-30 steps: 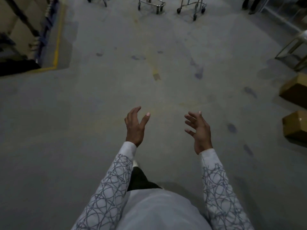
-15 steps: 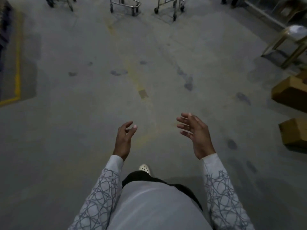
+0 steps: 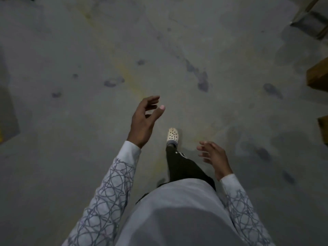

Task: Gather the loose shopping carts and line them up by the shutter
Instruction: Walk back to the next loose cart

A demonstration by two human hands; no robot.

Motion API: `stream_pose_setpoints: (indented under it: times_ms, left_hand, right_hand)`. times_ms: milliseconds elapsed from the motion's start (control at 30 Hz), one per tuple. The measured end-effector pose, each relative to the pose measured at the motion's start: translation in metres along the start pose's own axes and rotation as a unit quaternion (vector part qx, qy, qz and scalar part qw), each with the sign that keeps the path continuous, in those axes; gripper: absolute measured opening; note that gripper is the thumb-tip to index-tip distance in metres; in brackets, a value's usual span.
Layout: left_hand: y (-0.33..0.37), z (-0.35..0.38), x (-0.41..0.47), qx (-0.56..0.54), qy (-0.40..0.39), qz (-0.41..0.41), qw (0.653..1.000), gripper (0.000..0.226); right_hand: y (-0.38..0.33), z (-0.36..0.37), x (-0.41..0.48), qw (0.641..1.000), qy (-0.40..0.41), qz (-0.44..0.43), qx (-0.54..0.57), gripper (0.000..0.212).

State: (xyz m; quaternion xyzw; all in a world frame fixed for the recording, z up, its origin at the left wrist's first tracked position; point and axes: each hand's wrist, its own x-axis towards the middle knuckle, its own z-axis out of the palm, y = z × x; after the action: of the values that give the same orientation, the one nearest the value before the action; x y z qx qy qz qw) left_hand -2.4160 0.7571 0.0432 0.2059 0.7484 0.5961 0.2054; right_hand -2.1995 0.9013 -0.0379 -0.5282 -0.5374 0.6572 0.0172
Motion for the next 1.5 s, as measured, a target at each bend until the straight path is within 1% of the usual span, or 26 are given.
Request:
stream_pose_setpoints:
  times_ms: [100,167,267,367,433,500,600,700,767,833,967,1033,1100,1167,1233,1333,1433,1500]
  left_hand:
    - [0.033,-0.008,0.092,-0.027,-0.017,0.043,0.999,0.031]
    - [0.057,-0.016,0.151,-0.041,-0.022,0.060,0.997,0.030]
    - [0.086,-0.033,0.233,-0.029,-0.005,0.076,0.997,0.027]
    - [0.098,-0.058,0.297,-0.025,0.036,0.070,0.997,0.024]
    - [0.089,-0.076,0.337,-0.033,0.063,0.056,0.996,0.024]
    - [0.069,-0.092,0.377,-0.049,0.083,0.021,0.995,0.026]
    - [0.031,-0.115,0.445,-0.076,0.098,-0.039,0.992,0.027]
    - [-0.002,-0.139,0.526,-0.088,0.104,-0.061,0.989,0.026]
    - [-0.015,-0.157,0.586,-0.099,0.093,-0.084,0.987,0.030]
    - [-0.019,-0.176,0.656,-0.100,0.073,-0.096,0.988,0.035]
    - [-0.007,-0.210,0.787,-0.079,0.020,-0.130,0.988,0.042]
    - [0.003,-0.220,0.846,-0.080,-0.005,-0.149,0.986,0.034]
    - [0.011,-0.228,0.901,-0.084,-0.019,-0.145,0.986,0.025]
    - [0.018,-0.230,0.953,-0.089,-0.031,-0.131,0.987,0.023]
    - [0.022,-0.228,1.002,-0.086,-0.045,-0.118,0.988,0.024]
    - [0.024,-0.222,1.073,-0.081,-0.059,-0.106,0.989,0.025]
    - [0.031,-0.217,1.148,-0.073,-0.074,-0.100,0.989,0.025]
    - [0.042,-0.216,1.199,-0.075,-0.085,-0.101,0.988,0.029]
  right_hand:
    - [-0.046,0.021,0.079,0.998,-0.002,0.061,0.002,0.024]
    - [-0.099,0.037,0.132,0.998,-0.014,0.063,-0.009,0.024]
    - [-0.203,0.068,0.203,0.999,-0.030,-0.006,-0.033,0.021]
    - [-0.312,0.113,0.255,0.993,-0.071,-0.068,-0.065,0.016]
    - [-0.377,0.148,0.285,0.986,-0.102,-0.109,-0.071,0.016]
    - [-0.434,0.183,0.314,0.980,-0.119,-0.147,-0.067,0.017]
    - [-0.499,0.237,0.359,0.972,-0.130,-0.191,-0.051,0.019]
    - [-0.558,0.293,0.405,0.965,-0.131,-0.224,-0.040,0.021]
    - [-0.600,0.326,0.425,0.960,-0.121,-0.248,-0.039,0.020]
    - [-0.650,0.352,0.441,0.951,-0.105,-0.289,-0.034,0.018]
    - [-0.757,0.387,0.446,0.926,-0.074,-0.369,-0.015,0.018]
    - [-0.800,0.395,0.447,0.917,-0.051,-0.396,-0.004,0.020]
    - [-0.832,0.402,0.459,0.909,-0.023,-0.415,0.011,0.021]
    - [-0.852,0.411,0.488,0.915,0.004,-0.404,0.012,0.022]
    - [-0.865,0.424,0.526,0.931,0.022,-0.365,0.007,0.022]
    - [-0.883,0.442,0.591,0.953,0.030,-0.302,0.022,0.022]
    - [-0.907,0.458,0.659,0.962,0.033,-0.268,0.041,0.022]
    - [-0.929,0.469,0.708,0.967,0.038,-0.245,0.057,0.021]
